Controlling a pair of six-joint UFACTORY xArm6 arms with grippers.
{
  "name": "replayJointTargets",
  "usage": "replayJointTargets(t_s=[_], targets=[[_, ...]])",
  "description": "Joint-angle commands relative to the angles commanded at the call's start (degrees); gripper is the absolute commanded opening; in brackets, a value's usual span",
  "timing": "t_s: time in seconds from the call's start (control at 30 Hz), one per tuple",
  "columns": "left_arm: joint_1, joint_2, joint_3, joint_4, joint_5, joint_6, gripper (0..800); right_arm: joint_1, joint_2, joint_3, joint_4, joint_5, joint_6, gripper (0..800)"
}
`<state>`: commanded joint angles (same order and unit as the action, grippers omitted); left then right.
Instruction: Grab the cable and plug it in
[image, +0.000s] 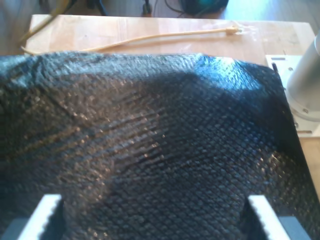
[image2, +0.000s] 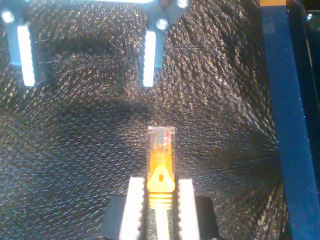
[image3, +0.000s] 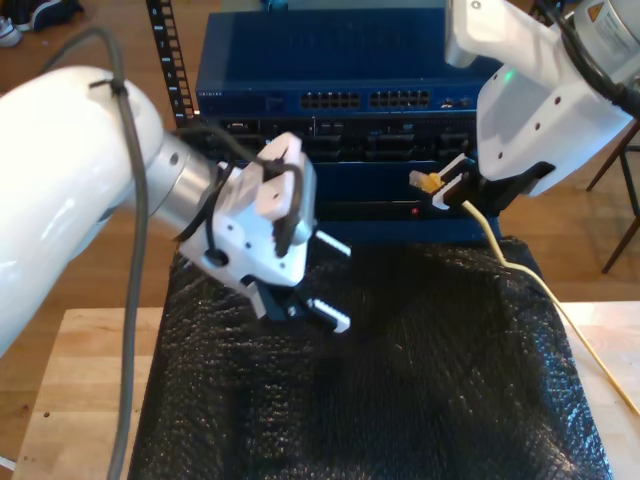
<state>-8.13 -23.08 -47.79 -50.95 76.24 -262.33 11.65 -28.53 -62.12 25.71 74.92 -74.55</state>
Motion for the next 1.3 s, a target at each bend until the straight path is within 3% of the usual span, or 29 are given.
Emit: replayJointTargets(t_s=[0.27, 0.5, 1.3], targets=[[-0.35, 0.7, -1.58, -0.18, 0.0, 0.26, 800, 0.0, 0.09, -0.09, 0.09, 0.26, 0.0, 2], [0.26, 0.62, -1.93, -5.89, 0.7, 1.23, 800, 0.09, 0.26, 0.18, 0.44, 0.18, 0.0, 2], [3.16, 0.26, -7.21, -9.05, 2.11, 1.23, 800, 1.05, 0.53, 2.02, 1.76, 0.26, -0.09, 2]])
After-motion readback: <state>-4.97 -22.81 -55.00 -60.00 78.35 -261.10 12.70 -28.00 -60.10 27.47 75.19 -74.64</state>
